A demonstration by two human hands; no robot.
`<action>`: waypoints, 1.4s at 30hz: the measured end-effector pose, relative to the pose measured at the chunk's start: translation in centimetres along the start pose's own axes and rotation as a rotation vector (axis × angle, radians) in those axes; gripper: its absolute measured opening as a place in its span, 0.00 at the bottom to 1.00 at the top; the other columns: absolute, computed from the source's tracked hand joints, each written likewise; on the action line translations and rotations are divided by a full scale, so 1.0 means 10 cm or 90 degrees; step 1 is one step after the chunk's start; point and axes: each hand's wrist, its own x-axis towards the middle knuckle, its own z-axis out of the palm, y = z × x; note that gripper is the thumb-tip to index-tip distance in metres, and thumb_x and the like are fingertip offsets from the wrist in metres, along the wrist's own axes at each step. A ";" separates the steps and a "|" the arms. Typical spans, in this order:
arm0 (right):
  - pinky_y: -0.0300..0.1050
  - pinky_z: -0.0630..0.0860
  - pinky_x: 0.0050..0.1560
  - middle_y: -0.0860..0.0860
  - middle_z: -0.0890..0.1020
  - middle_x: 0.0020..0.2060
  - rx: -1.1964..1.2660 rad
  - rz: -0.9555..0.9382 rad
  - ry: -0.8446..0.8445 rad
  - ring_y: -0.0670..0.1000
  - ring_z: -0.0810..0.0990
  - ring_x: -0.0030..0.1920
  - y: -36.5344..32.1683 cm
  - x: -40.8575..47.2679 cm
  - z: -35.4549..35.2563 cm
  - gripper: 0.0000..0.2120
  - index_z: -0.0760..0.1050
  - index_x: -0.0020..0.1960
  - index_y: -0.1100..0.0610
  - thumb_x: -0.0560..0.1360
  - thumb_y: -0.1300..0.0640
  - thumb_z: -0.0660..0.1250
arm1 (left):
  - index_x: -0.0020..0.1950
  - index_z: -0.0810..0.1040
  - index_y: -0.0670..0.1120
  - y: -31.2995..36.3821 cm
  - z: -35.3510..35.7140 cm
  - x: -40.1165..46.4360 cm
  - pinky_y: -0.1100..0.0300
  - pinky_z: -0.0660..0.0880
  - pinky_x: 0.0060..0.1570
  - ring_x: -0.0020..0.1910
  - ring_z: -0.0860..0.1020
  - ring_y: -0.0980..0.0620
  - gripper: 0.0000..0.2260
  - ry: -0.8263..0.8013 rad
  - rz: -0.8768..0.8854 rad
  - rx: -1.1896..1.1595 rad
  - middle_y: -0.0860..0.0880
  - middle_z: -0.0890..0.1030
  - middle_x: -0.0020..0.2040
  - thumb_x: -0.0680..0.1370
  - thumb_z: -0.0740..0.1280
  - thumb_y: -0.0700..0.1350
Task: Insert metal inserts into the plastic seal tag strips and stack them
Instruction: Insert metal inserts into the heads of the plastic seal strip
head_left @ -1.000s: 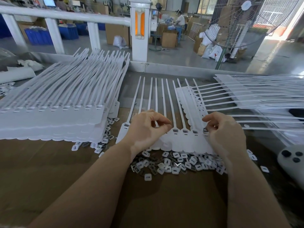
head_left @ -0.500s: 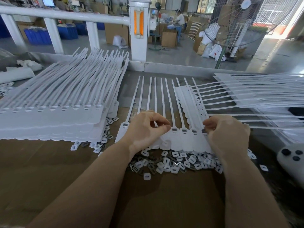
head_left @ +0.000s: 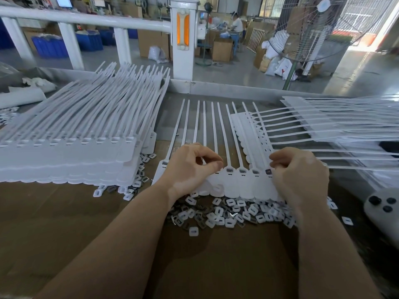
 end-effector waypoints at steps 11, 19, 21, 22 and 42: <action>0.57 0.71 0.59 0.49 0.82 0.42 -0.013 0.023 -0.028 0.50 0.78 0.43 -0.01 -0.01 0.01 0.12 0.80 0.49 0.53 0.72 0.65 0.63 | 0.45 0.83 0.49 -0.02 0.01 0.00 0.78 0.68 0.40 0.43 0.75 0.59 0.03 -0.007 -0.023 -0.006 0.57 0.80 0.42 0.72 0.71 0.46; 0.58 0.73 0.57 0.49 0.81 0.38 0.076 0.028 0.006 0.52 0.80 0.43 -0.05 -0.02 0.03 0.14 0.80 0.47 0.54 0.71 0.68 0.61 | 0.43 0.82 0.51 -0.04 -0.04 0.03 0.78 0.68 0.40 0.41 0.76 0.64 0.01 0.011 -0.046 0.000 0.59 0.80 0.41 0.73 0.71 0.46; 0.55 0.75 0.56 0.48 0.81 0.38 0.103 -0.010 -0.008 0.50 0.80 0.42 -0.08 -0.04 0.07 0.14 0.81 0.48 0.54 0.70 0.68 0.62 | 0.44 0.83 0.50 -0.05 -0.08 0.04 0.79 0.68 0.39 0.40 0.75 0.67 0.02 -0.007 -0.048 0.016 0.59 0.80 0.40 0.73 0.71 0.46; 0.53 0.76 0.54 0.48 0.82 0.38 0.111 -0.034 -0.019 0.49 0.80 0.42 -0.10 -0.05 0.09 0.14 0.81 0.48 0.55 0.70 0.68 0.62 | 0.44 0.83 0.50 -0.05 -0.10 0.04 0.79 0.67 0.39 0.39 0.75 0.69 0.02 -0.027 -0.041 0.022 0.60 0.79 0.39 0.73 0.71 0.46; 0.47 0.75 0.53 0.48 0.83 0.43 0.123 -0.265 -0.131 0.50 0.78 0.48 -0.21 -0.17 0.33 0.10 0.81 0.50 0.55 0.73 0.64 0.64 | 0.42 0.82 0.52 -0.09 -0.15 0.03 0.73 0.68 0.41 0.40 0.75 0.62 0.01 -0.176 0.029 0.072 0.58 0.78 0.40 0.73 0.70 0.47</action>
